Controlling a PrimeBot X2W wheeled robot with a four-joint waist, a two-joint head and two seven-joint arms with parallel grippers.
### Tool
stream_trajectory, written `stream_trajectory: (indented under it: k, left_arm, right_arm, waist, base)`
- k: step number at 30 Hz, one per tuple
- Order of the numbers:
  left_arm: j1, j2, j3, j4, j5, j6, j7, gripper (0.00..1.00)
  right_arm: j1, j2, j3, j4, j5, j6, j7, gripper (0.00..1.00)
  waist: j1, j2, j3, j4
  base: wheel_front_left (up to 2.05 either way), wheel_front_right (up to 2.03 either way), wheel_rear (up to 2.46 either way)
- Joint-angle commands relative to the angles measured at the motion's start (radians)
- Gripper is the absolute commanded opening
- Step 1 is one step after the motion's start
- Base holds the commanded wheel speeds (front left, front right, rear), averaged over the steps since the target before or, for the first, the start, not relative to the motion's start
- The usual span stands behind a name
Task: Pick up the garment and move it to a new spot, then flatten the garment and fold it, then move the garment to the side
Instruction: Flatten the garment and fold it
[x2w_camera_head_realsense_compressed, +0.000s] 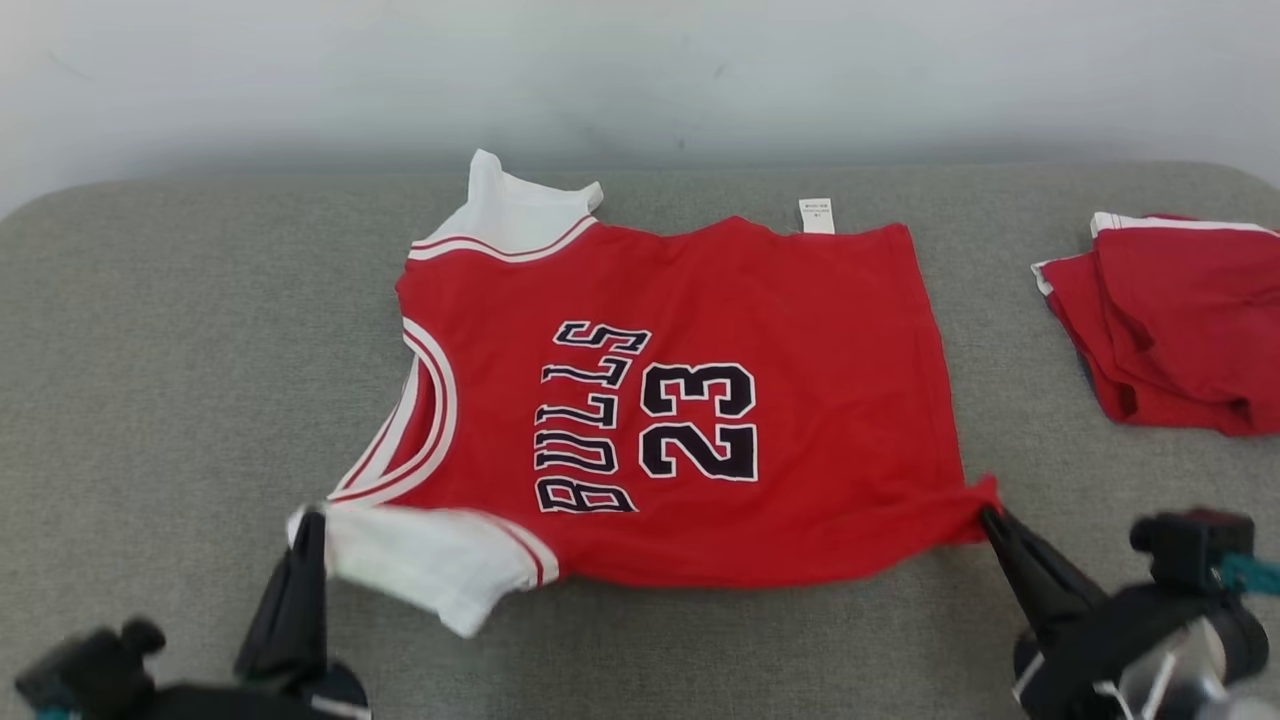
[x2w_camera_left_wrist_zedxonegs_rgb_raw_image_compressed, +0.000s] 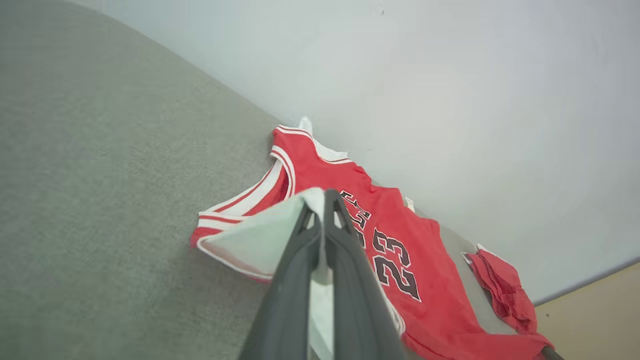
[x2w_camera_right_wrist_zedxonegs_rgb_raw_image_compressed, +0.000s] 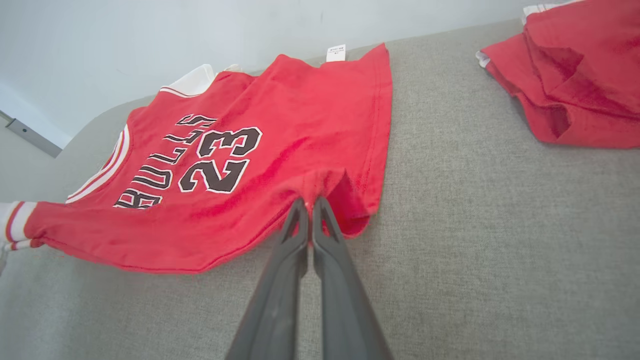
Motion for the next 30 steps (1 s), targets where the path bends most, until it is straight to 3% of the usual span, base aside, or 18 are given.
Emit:
stream_trajectory:
  k: [1, 10, 17, 24, 25, 26, 27, 30]
  left_arm:
    - [-0.065, 0.023, -0.005, 0.014, 0.036, 0.001, 0.017, 0.00]
    - [-0.370, -0.002, -0.037, 0.298, 0.047, -0.045, 0.091, 0.00]
    - [-0.598, -0.026, -0.063, 0.607, 0.062, -0.128, 0.110, 0.00]
    - [-0.733, -0.048, -0.093, 0.841, 0.077, -0.196, 0.114, 0.00]
    - [-0.745, -0.050, -0.097, 0.864, 0.081, -0.204, 0.108, 0.00]
    - [-0.756, -0.049, -0.103, 0.886, 0.092, -0.209, 0.100, 0.58]
    - [-0.764, -0.051, -0.108, 0.905, 0.100, -0.212, 0.090, 1.00]
    - [-0.763, -0.062, -0.113, 0.943, 0.114, -0.227, 0.042, 1.00]
  right_arm:
    - [-0.051, 0.001, 0.013, 0.016, -0.014, 0.001, 0.015, 0.00]
    - [-0.326, 0.024, 0.095, 0.235, -0.037, 0.001, 0.035, 0.00]
    - [-0.531, 0.030, 0.156, 0.487, -0.041, 0.001, -0.005, 0.00]
    - [-0.643, 0.056, 0.236, 0.674, -0.003, 0.001, -0.088, 0.00]
    - [-0.651, 0.060, 0.247, 0.691, 0.006, 0.001, -0.104, 0.04]
    - [-0.658, 0.059, 0.259, 0.706, 0.013, 0.001, -0.120, 0.50]
    - [-0.664, 0.058, 0.268, 0.717, 0.019, 0.001, -0.139, 1.00]
    - [-0.663, 0.045, 0.296, 0.742, 0.038, 0.001, -0.204, 1.00]
  waist:
    - [-0.0001, 0.0000, 0.018, -0.012]
    - [-0.0001, 0.0000, 0.071, -0.037]
    - [-0.0001, 0.0000, 0.124, -0.071]
    - [-0.0001, 0.0000, 0.152, -0.092]
    - [-0.0001, 0.0000, 0.152, -0.093]
    - [-0.0001, 0.0000, 0.151, -0.093]
    - [-0.0001, 0.0000, 0.149, -0.094]
    - [-0.0001, 0.0000, 0.130, -0.087]
  base:
    - [0.00, 0.00, 0.00]
    - [0.00, 0.00, 0.00]
    - [0.00, 0.00, 0.00]
    - [0.00, 0.00, 0.00]
    - [0.00, 0.00, 0.00]
    - [0.00, 0.00, 0.00]
    - [0.00, 0.00, 0.00]
    - [0.00, 0.00, 0.00]
